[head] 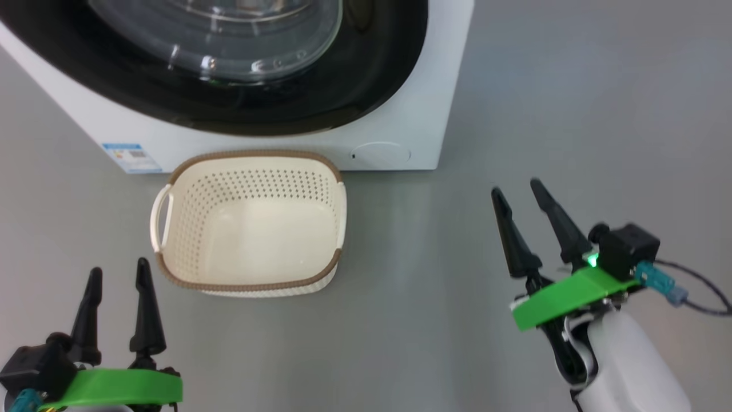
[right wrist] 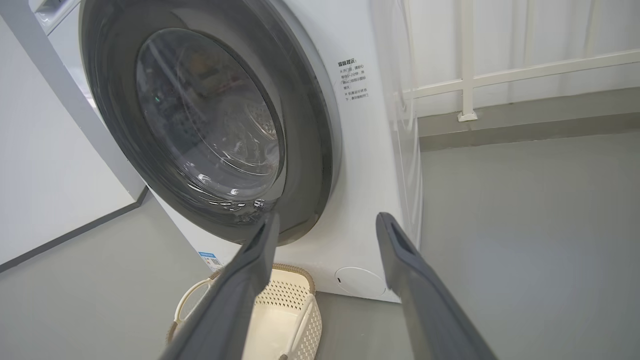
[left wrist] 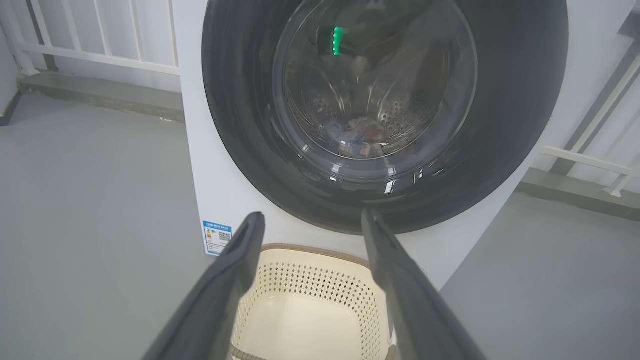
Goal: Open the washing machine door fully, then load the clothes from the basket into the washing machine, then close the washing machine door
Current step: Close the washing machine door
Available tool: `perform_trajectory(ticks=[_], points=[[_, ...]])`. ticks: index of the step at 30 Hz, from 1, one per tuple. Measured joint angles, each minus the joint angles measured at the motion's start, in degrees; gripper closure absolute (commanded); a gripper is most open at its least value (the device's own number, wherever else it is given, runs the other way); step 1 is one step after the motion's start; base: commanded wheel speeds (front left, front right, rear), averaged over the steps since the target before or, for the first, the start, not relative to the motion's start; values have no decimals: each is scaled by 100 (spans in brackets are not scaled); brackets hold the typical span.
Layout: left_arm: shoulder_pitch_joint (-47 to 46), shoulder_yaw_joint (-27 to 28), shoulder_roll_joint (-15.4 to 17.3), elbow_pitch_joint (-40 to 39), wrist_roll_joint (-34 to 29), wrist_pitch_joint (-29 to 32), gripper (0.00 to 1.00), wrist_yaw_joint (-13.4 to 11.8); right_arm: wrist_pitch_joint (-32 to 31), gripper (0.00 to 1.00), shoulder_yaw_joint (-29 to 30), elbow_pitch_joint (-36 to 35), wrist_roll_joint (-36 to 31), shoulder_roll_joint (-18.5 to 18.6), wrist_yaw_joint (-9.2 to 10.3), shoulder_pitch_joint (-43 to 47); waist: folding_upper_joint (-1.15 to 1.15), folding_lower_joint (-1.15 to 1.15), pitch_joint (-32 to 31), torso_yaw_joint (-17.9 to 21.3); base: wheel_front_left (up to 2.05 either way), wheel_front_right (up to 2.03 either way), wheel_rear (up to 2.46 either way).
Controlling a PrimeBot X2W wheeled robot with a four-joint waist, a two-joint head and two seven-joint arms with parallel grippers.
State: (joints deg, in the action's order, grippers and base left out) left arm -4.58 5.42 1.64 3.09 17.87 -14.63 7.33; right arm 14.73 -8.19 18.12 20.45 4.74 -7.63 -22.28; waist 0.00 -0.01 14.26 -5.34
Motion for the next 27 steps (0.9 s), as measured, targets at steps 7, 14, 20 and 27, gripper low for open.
perform_trajectory(ticks=[7, 14, 20, 27], points=[[203, 164, 11, 8, -97, 0, 0, -1, 0, 0, 339, -187, -56, -109, 0, 645, 0, 0, -320, 254, 0, 0, 0], [422, 292, 18, 45, -252, 0, 0, -10, 0, 0, 547, -349, -70, -130, 0, 1140, 0, 0, -634, 427, 0, 0, 0], [671, 324, 21, 37, -285, 0, 0, -10, 0, 0, 589, -468, -71, -155, 0, 1455, 0, 0, -858, 532, 0, 0, 0], [879, 323, 24, 2, -427, 0, 0, -10, 0, 0, 680, -605, -71, -166, 0, 1702, 0, 0, -1027, 581, 0, 0, 0]])
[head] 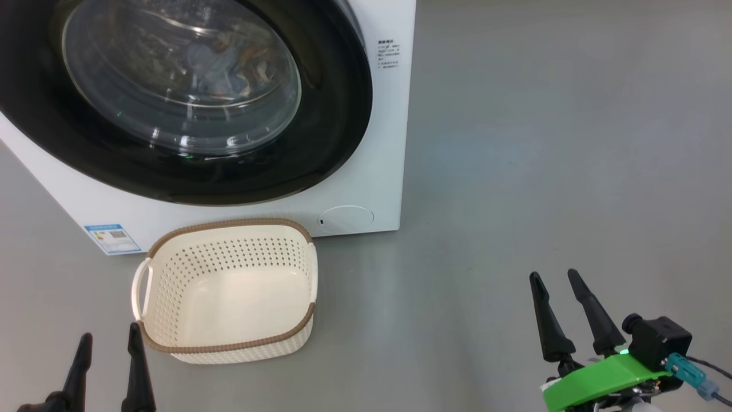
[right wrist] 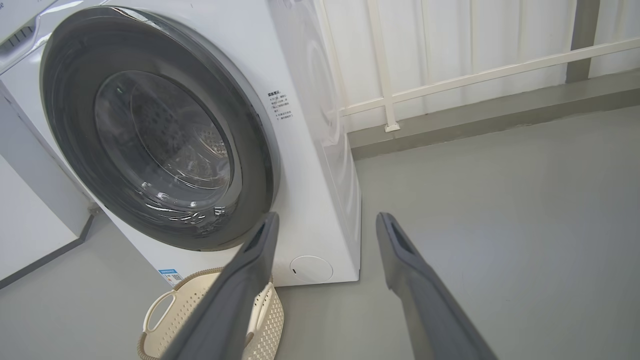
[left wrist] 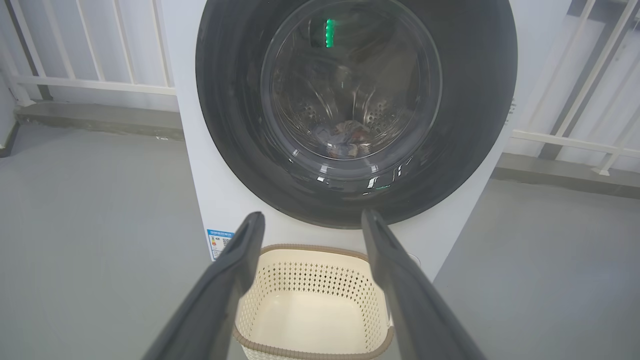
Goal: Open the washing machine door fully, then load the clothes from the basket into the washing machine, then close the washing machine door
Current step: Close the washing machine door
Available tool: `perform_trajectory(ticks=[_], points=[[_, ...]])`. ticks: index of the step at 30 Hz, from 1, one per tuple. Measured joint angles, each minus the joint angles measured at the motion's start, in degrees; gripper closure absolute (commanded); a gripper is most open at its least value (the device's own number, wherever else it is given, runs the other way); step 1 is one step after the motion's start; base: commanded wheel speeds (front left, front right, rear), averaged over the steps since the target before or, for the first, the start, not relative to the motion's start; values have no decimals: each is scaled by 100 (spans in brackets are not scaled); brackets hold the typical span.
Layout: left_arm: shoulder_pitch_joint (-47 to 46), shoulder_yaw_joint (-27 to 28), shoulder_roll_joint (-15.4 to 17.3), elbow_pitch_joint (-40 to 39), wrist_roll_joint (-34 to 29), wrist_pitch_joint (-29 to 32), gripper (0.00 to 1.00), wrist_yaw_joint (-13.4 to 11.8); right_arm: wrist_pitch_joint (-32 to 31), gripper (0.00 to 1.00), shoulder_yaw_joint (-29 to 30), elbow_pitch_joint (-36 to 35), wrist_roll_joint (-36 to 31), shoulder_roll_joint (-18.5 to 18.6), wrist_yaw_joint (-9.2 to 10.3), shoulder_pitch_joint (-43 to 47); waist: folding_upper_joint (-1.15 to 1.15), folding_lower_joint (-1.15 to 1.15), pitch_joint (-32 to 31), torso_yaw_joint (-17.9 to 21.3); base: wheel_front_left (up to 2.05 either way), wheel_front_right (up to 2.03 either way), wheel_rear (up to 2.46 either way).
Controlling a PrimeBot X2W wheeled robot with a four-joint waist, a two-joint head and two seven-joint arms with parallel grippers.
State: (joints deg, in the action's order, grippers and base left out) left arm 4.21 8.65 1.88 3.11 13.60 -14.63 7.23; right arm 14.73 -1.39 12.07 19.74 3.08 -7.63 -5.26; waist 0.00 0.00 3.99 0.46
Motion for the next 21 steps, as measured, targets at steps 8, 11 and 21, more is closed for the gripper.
perform_trajectory(ticks=[8, 11, 21], points=[[91, -115, 5, -256, -130, 0, 0, 8, 0, 0, 34, -103, 0, -9, 0, 186, 0, 0, -94, 19, 0, 0, 0], [176, -165, 7, -312, -130, 0, 0, 9, 0, 0, 47, -126, 1, -11, 0, 201, 0, 0, -133, 16, 0, 0, 0], [305, -300, 25, -402, -133, 0, 0, 10, 0, 0, 89, -203, 1, -13, 0, 215, 0, 0, -233, 5, 0, 0, 0]])
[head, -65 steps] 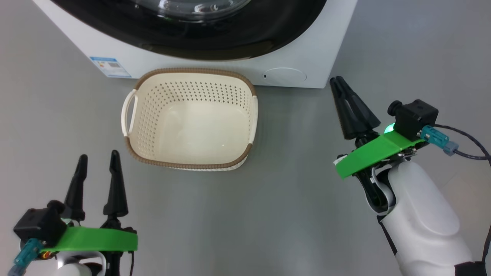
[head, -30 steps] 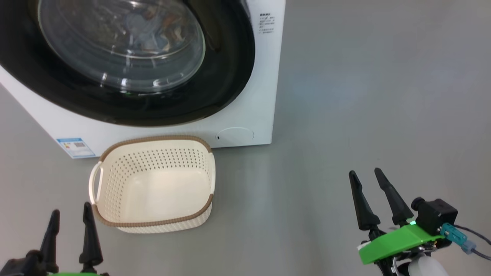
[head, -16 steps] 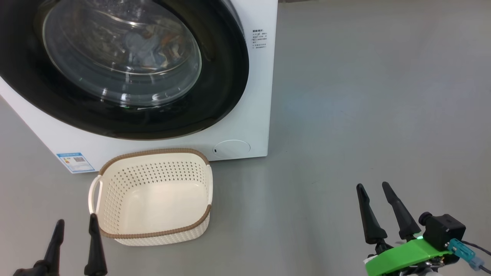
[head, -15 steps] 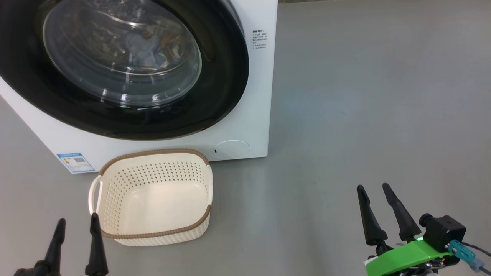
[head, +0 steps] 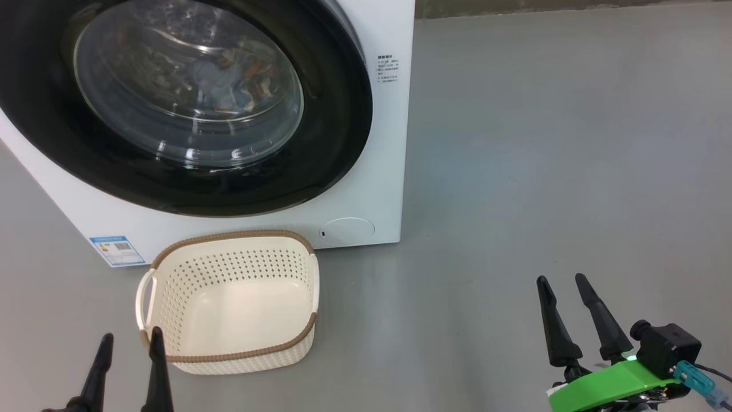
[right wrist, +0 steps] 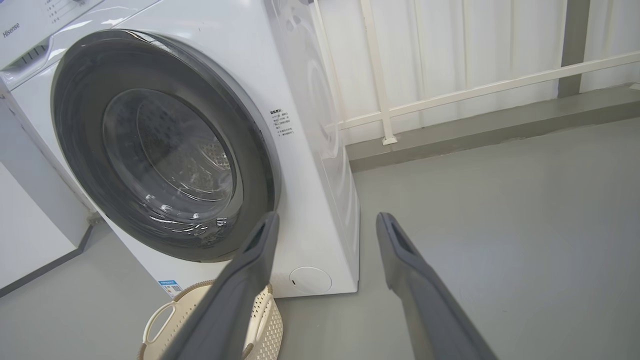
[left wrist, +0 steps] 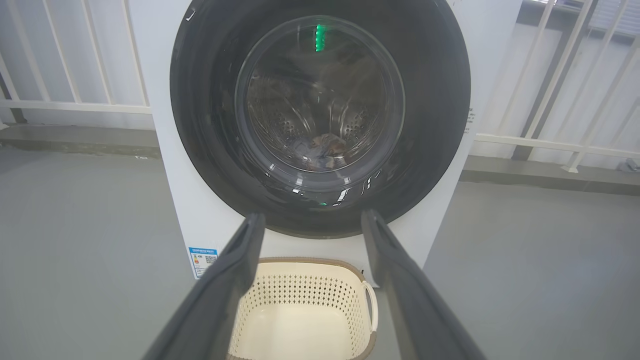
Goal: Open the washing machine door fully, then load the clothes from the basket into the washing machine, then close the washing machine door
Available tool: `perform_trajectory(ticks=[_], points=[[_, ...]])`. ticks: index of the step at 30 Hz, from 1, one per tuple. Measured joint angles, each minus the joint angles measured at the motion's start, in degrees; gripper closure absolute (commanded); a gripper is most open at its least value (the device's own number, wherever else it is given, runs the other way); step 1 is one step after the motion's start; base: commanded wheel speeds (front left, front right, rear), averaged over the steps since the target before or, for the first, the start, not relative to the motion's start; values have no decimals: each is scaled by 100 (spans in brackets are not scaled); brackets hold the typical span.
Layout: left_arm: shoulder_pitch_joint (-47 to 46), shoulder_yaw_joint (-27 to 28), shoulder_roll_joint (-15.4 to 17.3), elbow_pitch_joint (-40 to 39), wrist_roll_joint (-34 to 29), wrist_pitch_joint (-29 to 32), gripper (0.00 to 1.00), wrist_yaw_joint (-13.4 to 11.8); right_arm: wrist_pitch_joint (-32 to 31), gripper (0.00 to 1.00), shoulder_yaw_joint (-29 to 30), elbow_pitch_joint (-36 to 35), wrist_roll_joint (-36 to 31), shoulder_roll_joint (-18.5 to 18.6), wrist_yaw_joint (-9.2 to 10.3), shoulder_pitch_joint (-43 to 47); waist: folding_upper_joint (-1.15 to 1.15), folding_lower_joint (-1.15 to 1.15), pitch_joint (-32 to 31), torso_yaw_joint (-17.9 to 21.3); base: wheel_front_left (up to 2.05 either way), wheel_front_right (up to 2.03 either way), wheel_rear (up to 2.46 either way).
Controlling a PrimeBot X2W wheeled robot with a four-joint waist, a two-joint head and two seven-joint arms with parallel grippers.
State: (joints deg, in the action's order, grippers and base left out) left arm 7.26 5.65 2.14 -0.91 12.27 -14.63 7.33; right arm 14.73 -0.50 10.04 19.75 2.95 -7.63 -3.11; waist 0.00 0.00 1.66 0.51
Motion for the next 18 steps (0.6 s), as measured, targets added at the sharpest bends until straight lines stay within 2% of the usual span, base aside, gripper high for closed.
perform_trajectory(ticks=[18], points=[[43, -133, 4, 21, -147, 0, 0, 0, 0, 0, 77, -131, -4, -3, 0, 98, 0, 0, -23, -51, 0, 0, 0]])
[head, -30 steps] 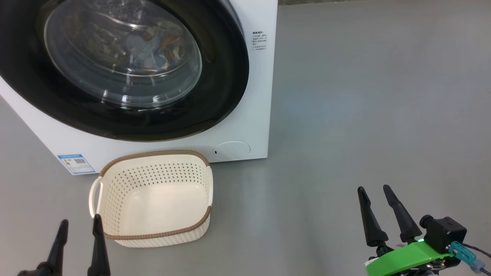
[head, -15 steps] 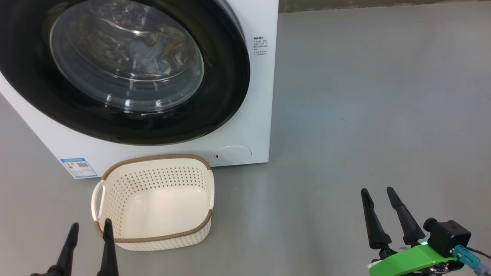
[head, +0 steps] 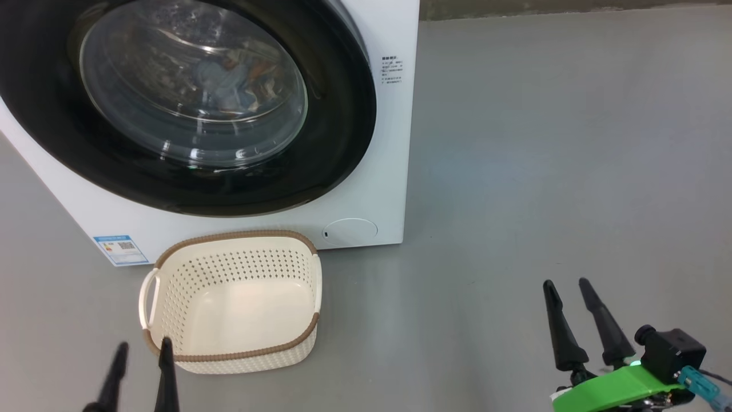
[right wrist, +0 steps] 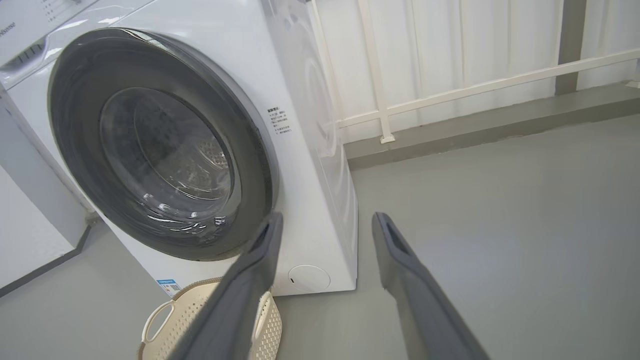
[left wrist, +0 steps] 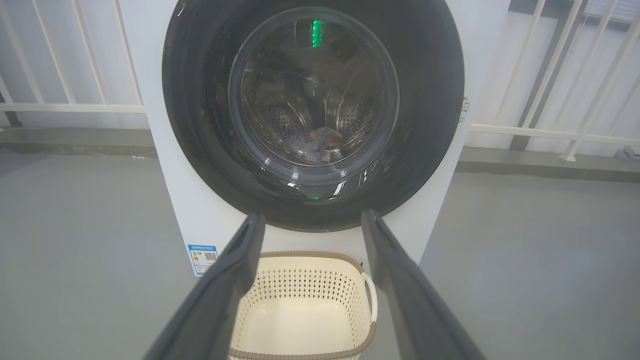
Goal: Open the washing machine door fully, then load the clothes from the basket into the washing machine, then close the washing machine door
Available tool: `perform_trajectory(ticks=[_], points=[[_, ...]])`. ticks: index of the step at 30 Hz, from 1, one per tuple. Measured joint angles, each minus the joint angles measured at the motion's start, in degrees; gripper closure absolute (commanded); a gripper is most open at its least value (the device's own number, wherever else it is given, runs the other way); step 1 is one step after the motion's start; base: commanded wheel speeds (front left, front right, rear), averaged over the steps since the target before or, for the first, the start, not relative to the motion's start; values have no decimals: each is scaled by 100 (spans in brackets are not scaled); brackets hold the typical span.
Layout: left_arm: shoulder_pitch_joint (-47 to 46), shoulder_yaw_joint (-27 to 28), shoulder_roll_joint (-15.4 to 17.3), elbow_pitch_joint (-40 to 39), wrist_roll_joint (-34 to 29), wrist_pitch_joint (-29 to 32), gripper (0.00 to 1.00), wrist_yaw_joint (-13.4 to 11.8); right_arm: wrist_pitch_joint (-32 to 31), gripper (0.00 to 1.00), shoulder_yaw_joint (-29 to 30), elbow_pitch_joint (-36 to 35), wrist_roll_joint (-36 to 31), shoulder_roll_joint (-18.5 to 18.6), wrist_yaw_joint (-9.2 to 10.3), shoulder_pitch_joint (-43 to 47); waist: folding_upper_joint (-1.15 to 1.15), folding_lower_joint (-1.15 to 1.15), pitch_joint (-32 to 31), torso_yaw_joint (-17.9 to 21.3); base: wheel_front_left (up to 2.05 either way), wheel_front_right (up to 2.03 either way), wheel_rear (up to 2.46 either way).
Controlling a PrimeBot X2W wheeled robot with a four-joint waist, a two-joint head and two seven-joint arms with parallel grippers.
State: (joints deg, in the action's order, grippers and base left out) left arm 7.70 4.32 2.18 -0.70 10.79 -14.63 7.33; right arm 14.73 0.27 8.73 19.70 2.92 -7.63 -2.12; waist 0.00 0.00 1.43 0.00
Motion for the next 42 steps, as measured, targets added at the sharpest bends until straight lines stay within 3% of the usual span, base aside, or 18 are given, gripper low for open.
perform_trajectory(ticks=[1, 11, 16, 42], points=[[23, -7, -13, 71, 2, 2, 100, -1, 0, 100, 3, 63, 7, -1, 0, 2, 0, 0, 0, 0, 0, 0, 0], [95, -58, -127, 409, 407, 87, 100, -1, -87, 100, 10, 382, 334, -13, 0, 137, 0, 13, -19, -1, 0, 0, 0], [88, -87, -123, 461, 747, 159, 100, -1, -163, 100, 16, 391, 634, -12, 0, 136, 0, 2, -15, 0, 0, 0, 0], [-113, -165, -37, 726, 2560, 515, 100, -1, -557, 100, 75, 453, 2258, 21, 0, 102, 0, 0, -39, 0, 0, 0, 0]])
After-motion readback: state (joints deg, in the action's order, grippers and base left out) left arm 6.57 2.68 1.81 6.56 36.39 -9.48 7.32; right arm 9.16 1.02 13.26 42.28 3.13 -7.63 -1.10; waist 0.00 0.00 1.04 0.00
